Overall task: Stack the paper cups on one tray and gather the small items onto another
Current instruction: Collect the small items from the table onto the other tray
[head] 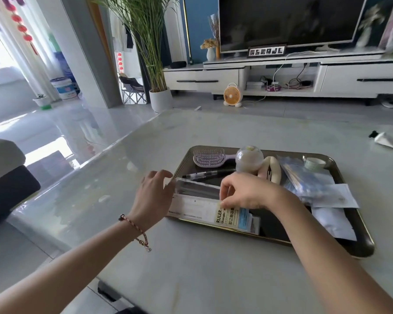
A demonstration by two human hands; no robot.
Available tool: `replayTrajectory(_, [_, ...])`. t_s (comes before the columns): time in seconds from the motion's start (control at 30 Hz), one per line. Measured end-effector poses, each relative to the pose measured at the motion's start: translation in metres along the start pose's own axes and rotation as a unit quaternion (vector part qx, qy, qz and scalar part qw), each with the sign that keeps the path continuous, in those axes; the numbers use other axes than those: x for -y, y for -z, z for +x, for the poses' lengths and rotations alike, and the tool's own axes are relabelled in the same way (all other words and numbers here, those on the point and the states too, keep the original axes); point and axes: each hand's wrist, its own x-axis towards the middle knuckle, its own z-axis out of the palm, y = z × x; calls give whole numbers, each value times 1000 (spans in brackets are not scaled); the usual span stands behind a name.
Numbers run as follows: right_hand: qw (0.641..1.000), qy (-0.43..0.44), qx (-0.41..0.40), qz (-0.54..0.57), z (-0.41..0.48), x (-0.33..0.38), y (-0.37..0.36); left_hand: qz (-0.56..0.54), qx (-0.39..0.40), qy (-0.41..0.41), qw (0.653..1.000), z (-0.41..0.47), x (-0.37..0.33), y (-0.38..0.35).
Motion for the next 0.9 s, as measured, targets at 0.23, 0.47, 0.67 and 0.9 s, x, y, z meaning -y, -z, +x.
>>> replayTrajectory(0.23, [999,-11,-9,-32,2,0,-3,-129,96,84,984,-12,-7,-6])
replayTrajectory(0.47, [988,-9,-148,35,-17,-19,43,-262,74,143,952,-3,5,-6])
replayTrajectory(0.67, [932,-40,-325,155,-55,-71,83,-317,88,138,934,4,-3,-17])
replayTrajectory(0.9, [881,-111,-417,193,-65,-125,93,-379,126,94,912,14,-57,-53])
